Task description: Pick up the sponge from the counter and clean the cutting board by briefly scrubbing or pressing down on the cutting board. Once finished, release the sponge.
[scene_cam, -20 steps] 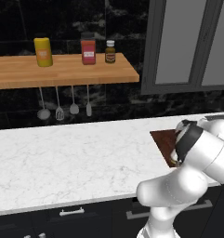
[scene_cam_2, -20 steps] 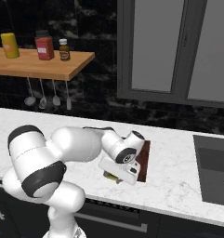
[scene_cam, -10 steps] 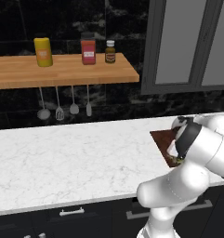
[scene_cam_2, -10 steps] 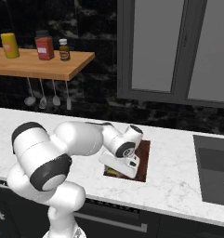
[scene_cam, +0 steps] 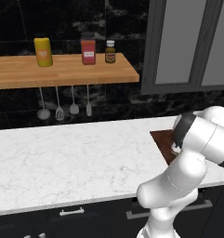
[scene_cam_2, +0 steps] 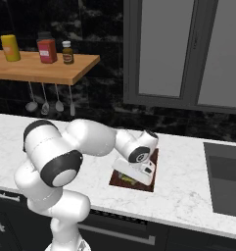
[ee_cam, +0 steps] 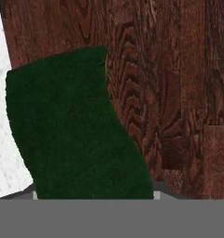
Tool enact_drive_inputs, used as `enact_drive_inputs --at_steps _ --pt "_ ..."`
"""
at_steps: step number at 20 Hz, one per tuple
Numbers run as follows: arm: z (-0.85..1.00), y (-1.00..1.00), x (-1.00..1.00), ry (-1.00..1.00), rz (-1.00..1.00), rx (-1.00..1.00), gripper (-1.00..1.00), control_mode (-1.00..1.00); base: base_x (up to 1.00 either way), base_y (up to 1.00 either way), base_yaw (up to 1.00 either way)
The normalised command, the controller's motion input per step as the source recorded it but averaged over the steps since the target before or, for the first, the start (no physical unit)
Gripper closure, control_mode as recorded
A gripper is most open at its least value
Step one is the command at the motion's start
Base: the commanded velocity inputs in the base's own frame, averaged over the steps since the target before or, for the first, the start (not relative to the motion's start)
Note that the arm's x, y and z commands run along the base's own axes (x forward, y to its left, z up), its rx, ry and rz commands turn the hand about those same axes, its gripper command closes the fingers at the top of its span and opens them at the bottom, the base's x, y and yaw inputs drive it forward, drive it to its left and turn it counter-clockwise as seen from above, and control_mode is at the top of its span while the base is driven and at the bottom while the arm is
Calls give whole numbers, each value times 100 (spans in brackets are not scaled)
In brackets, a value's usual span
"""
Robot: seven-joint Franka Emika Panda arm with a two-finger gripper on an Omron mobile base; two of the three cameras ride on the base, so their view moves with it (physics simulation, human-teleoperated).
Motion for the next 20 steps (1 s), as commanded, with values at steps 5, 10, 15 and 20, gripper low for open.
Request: enact_drive_inputs --at_steps 5,10,15,20 --pt "-2 -19 59 3 0 0 100 -100 0 0 0" --pt "-6 -11 66 1 0 -2 100 -100 0 0 0" --pt "-10 -10 59 0 -1 -4 100 -100 0 0 0" --pt "-13 -10 55 0 0 -2 100 -100 0 0 0"
